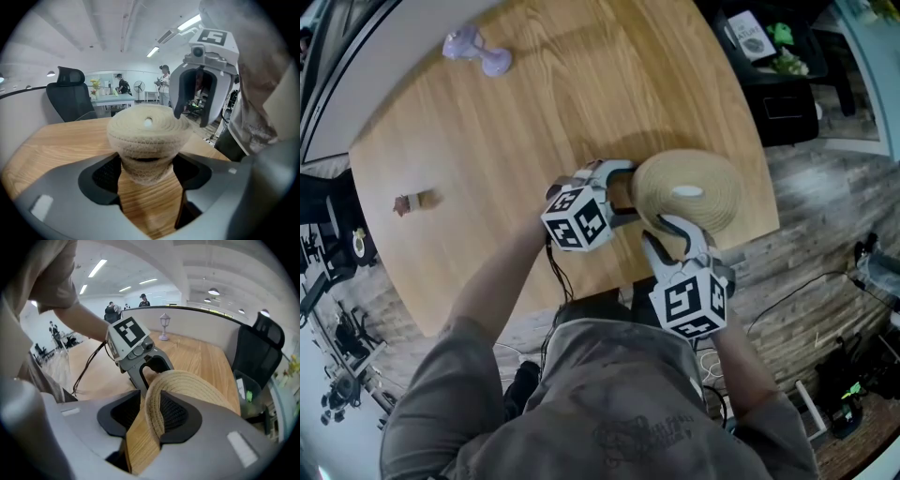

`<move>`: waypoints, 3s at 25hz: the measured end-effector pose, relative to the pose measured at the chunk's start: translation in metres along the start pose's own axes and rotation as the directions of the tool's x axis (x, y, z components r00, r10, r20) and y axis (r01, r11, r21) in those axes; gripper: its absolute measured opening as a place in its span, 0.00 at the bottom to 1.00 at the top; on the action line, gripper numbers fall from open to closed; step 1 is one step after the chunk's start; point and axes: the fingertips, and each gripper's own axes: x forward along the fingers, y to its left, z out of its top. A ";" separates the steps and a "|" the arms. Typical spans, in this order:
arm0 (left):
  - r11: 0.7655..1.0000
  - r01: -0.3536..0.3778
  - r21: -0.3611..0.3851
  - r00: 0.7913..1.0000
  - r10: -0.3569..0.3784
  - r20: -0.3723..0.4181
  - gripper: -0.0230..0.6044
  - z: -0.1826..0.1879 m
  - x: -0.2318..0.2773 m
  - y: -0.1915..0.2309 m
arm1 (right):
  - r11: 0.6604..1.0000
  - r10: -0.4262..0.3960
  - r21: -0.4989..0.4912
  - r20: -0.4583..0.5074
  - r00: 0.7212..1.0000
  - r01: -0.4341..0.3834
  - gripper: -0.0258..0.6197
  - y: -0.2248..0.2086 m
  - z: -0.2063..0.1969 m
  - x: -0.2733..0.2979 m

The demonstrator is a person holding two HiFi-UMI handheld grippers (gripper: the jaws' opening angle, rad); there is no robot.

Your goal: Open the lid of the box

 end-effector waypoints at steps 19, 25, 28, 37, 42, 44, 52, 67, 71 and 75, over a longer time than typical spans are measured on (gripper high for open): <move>0.997 -0.037 -0.062 0.999 0.038 0.013 0.57 -0.001 0.000 0.001 | 0.989 -0.091 -0.113 0.015 0.996 0.092 0.16 -0.009 0.002 0.012; 0.989 -0.081 -0.127 0.997 0.083 0.008 0.57 -0.007 -0.006 0.004 | 0.996 -0.087 0.005 0.228 0.970 0.088 0.15 -0.024 0.035 -0.028; 0.981 -0.107 -0.160 0.994 0.106 -0.015 0.57 -0.013 -0.012 0.002 | 0.988 -0.123 0.126 0.333 0.935 0.085 0.14 -0.038 0.055 -0.057; 0.958 -0.171 -0.230 0.985 0.163 -0.055 0.57 -0.027 -0.030 0.000 | 0.909 -0.252 0.414 0.478 0.842 0.036 0.14 -0.097 0.058 -0.116; 0.944 -0.195 -0.266 0.980 0.179 -0.085 0.58 -0.032 -0.038 -0.004 | 0.813 -0.332 0.582 0.499 0.800 -0.026 0.14 -0.113 0.038 -0.127; 0.940 -0.201 -0.276 0.978 0.178 -0.108 0.60 -0.034 -0.043 -0.006 | 0.794 -0.355 0.607 0.506 0.786 -0.031 0.14 -0.116 0.035 -0.132; 0.911 -0.312 -0.269 0.949 0.284 -0.136 0.65 -0.030 -0.089 -0.009 | 0.826 -0.397 0.563 0.539 0.743 0.033 0.14 -0.120 0.054 -0.173; 0.678 -0.644 -0.353 0.645 0.730 0.225 0.39 0.168 -0.288 0.066 | 0.921 -0.380 0.359 0.734 0.564 0.152 0.14 -0.098 0.169 -0.295; 0.655 -0.685 -0.320 0.585 0.755 0.294 0.36 0.214 -0.325 0.056 | 0.926 -0.374 0.331 0.756 0.538 0.180 0.14 -0.085 0.188 -0.328; 0.626 -0.720 -0.301 0.522 0.774 0.360 0.34 0.251 -0.354 0.036 | 0.922 -0.387 0.318 0.768 0.510 0.220 0.14 -0.076 0.197 -0.357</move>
